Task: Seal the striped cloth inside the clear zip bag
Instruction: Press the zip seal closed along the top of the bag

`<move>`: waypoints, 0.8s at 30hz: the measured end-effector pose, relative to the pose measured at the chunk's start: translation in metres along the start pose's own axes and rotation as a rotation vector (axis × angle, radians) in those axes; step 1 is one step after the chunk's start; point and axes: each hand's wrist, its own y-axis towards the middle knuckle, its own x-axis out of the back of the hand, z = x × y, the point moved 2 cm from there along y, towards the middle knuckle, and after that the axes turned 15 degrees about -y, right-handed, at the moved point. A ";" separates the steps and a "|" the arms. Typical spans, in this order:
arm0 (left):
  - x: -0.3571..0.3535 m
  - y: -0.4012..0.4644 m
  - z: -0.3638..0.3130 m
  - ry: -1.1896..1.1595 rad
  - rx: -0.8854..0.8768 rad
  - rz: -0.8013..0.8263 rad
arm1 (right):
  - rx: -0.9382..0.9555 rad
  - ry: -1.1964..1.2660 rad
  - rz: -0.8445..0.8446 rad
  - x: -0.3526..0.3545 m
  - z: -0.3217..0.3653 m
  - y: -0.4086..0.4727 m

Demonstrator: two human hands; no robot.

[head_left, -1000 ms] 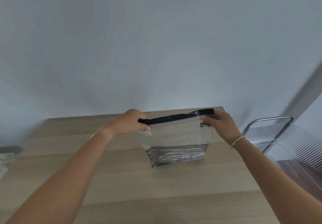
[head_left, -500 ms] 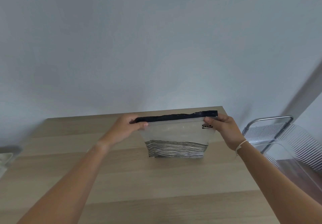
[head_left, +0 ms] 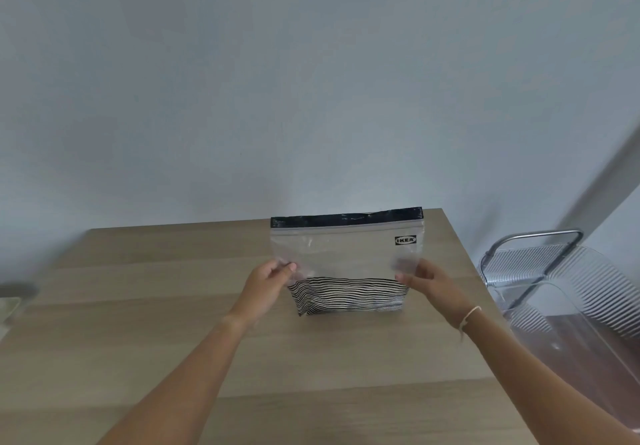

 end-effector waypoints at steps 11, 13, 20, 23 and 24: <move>0.006 -0.006 0.010 -0.102 0.221 -0.041 | -0.199 -0.050 0.103 -0.015 -0.011 -0.006; 0.008 -0.014 0.027 -0.078 0.348 -0.047 | -0.297 -0.138 0.165 -0.020 -0.022 -0.012; 0.002 -0.038 0.073 0.553 0.254 -0.186 | -0.253 -0.758 -0.110 -0.048 -0.046 -0.033; -0.017 -0.039 0.066 0.667 -0.009 -0.176 | -0.061 -0.841 -0.153 -0.074 -0.042 -0.031; -0.025 -0.038 0.066 0.709 -0.075 -0.124 | -0.018 -0.868 -0.140 -0.083 -0.041 -0.029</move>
